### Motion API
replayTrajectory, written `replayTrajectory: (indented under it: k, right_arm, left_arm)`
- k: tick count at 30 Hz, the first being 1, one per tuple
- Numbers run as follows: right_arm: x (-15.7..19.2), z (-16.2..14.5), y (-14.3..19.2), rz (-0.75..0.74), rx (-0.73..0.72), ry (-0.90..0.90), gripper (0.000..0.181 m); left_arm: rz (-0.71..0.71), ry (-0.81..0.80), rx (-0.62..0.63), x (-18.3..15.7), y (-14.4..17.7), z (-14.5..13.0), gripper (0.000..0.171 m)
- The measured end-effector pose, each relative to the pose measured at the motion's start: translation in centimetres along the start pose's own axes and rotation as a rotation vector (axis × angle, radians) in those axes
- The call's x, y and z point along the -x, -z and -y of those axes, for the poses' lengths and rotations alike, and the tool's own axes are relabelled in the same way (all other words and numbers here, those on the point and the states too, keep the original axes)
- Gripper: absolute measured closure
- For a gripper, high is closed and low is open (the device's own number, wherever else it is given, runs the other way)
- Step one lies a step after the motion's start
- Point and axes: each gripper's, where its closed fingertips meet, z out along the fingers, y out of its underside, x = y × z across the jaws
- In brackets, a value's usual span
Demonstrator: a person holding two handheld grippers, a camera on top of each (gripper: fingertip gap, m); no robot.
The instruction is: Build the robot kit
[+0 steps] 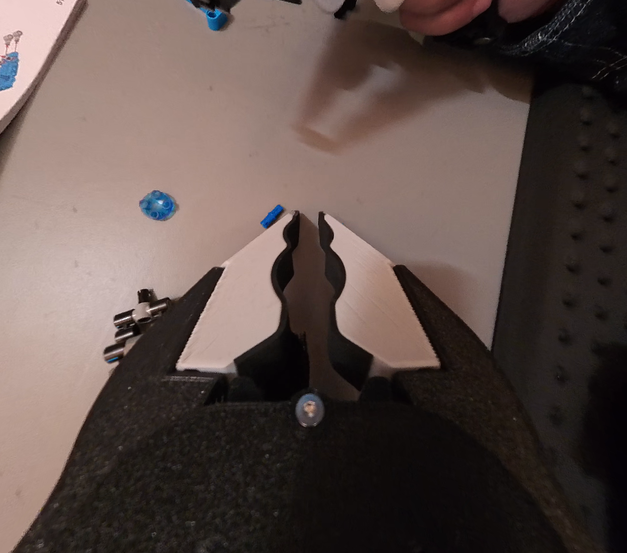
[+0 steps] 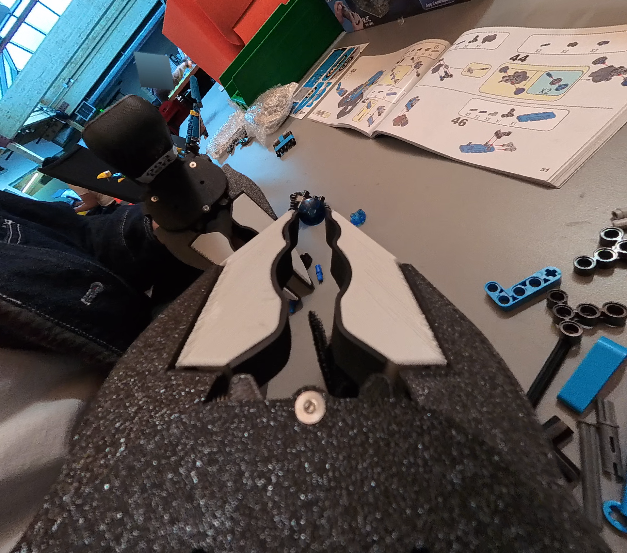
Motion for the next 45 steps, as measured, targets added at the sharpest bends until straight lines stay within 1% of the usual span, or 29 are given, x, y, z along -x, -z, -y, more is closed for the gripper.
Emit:
replayTrajectory:
  k: [3, 4, 6, 9, 13, 15, 16, 20, 23, 24, 25, 27, 30, 33, 35, 37, 41, 45]
  right_arm:
    - [-0.1, 0.0, 0.1, -0.012, -0.001, 0.008, 0.166]
    - [-0.2, 0.1, 0.2, -0.014, -0.002, 0.010, 0.166]
    - [-0.2, 0.1, 0.2, -0.013, -0.003, 0.007, 0.166]
    - [-0.1, -0.2, -0.1, 0.000, 0.009, -0.003, 0.166]
    - [-0.4, -0.3, 0.0, -0.029, 0.018, 0.024, 0.166]
    - [-0.5, -0.3, 0.1, -0.034, 0.019, 0.026, 0.166]
    - [-0.6, -0.3, 0.2, -0.035, 0.018, 0.025, 0.166]
    - [-0.6, -0.5, 0.1, -0.030, 0.026, 0.019, 0.166]
    - [-0.7, -1.0, -0.2, -0.039, 0.056, 0.025, 0.166]
    - [-0.5, -1.3, -0.3, -0.023, 0.065, 0.014, 0.166]
    - [0.0, -1.4, -0.4, 0.017, 0.068, -0.017, 0.166]
    - [1.8, -1.6, -0.7, 0.165, 0.072, -0.117, 0.166]
    - [3.7, -1.1, -1.0, 0.318, 0.039, -0.235, 0.167]
    - [5.1, -0.9, -1.3, 0.409, 0.029, -0.275, 0.166]
    - [6.4, -0.5, -1.5, 0.482, 0.010, -0.312, 0.168]
    - [7.1, -0.4, -1.6, 0.514, 0.001, -0.313, 0.167]
    - [7.6, -0.8, -1.9, 0.465, 0.026, -0.223, 0.166]
    - [7.5, -0.7, -2.1, 0.456, 0.001, -0.248, 0.166]
  left_arm:
    - [-0.001, -0.026, -0.052, 0.1, 0.7, 0.9, 0.161]
    - [0.000, -0.066, -0.071, 0.2, 1.1, 1.1, 0.160]
    - [0.052, -0.178, -0.095, 1.5, 1.7, 1.5, 0.154]
    - [-0.005, -0.225, -0.019, 2.5, 1.3, 1.1, 0.146]
    - [-0.068, -0.314, 0.084, 2.7, -0.3, 0.5, 0.148]
    - [-0.098, -0.304, 0.089, 2.6, -0.5, 0.6, 0.162]
    - [-0.101, -0.297, 0.088, 2.6, -0.4, 0.5, 0.165]
    - [-0.055, -0.278, 0.069, 2.6, -0.4, 0.5, 0.167]
    - [-0.018, -0.231, 0.059, 2.7, -0.2, 0.5, 0.167]
    - [0.011, -0.224, 0.017, 2.9, 0.2, 1.0, 0.168]
    - [0.039, -0.208, -0.062, 2.9, 1.0, 2.2, 0.167]
    - [0.119, -0.189, -0.219, 2.6, 3.4, 4.4, 0.168]
    - [0.278, -0.276, -0.296, 1.9, 5.7, 5.1, 0.168]
    - [0.352, -0.349, -0.321, 0.7, 7.3, 5.9, 0.168]
    - [0.366, -0.382, -0.323, 0.0, 8.2, 6.4, 0.168]
    - [0.359, -0.376, -0.305, -0.3, 8.7, 6.5, 0.168]
    - [0.351, -0.336, -0.284, -0.4, 9.0, 6.2, 0.168]
    - [0.395, -0.302, -0.273, -0.3, 9.0, 6.2, 0.169]
